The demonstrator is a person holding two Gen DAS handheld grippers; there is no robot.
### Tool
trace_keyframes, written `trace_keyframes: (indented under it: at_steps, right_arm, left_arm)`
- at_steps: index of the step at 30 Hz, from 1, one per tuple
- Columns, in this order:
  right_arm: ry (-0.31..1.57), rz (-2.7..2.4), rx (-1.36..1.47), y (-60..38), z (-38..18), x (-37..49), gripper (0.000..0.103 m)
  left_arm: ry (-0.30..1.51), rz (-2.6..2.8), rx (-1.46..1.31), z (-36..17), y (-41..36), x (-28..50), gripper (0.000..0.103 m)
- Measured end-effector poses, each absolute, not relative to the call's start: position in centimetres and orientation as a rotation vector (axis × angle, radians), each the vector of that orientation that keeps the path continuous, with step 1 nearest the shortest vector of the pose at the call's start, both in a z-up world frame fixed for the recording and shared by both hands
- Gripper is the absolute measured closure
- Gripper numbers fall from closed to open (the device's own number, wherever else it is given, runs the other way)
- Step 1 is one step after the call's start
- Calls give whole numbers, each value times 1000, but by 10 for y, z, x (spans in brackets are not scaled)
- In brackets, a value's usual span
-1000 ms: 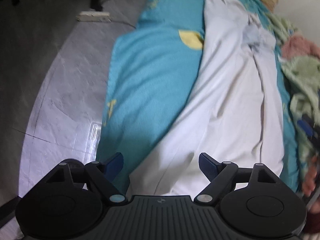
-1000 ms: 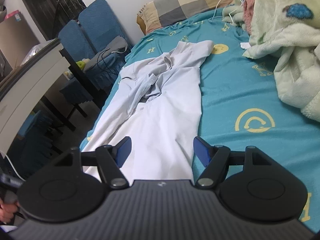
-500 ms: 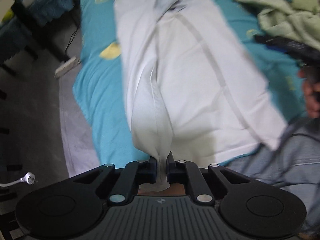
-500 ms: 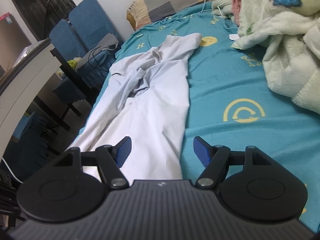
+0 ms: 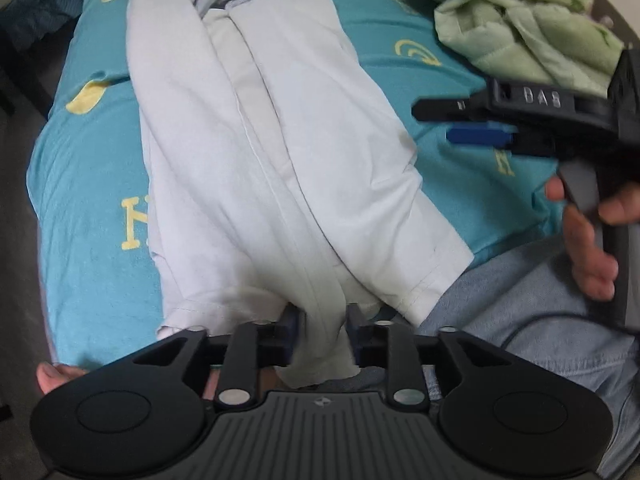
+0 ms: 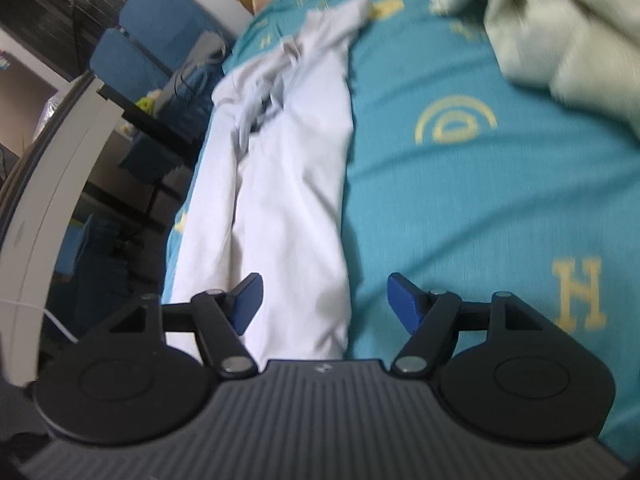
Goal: Fold clothes
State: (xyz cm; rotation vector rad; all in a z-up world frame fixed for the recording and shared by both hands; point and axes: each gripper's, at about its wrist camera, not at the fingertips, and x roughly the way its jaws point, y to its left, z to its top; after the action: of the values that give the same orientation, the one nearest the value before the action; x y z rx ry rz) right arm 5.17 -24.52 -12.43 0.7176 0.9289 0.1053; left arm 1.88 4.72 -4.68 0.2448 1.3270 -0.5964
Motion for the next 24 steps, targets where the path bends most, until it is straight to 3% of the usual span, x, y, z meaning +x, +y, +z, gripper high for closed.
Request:
trace_keyframes:
  at_steps: [2,4,5,14,24]
  right_arm:
    - [961,111,729,-241,-127,49,32]
    - [992,111,733,-236,-131,47,32]
    - [1005,114,736,-233,-132,47,32]
    - [1132,98,679,-212,-144,48,32]
    - [1201,190,581,-182,-144,43,31]
  left_arm:
    - [1287,-591,172,-39,60,24,41]
    - [1246,-556,70,-31,77,35,17]
    - [1230,-528,18,-28,86,41,15]
    - [1251,-168,22,-62,125,119,14]
    - [1461,-412,243,-90,81,100,15]
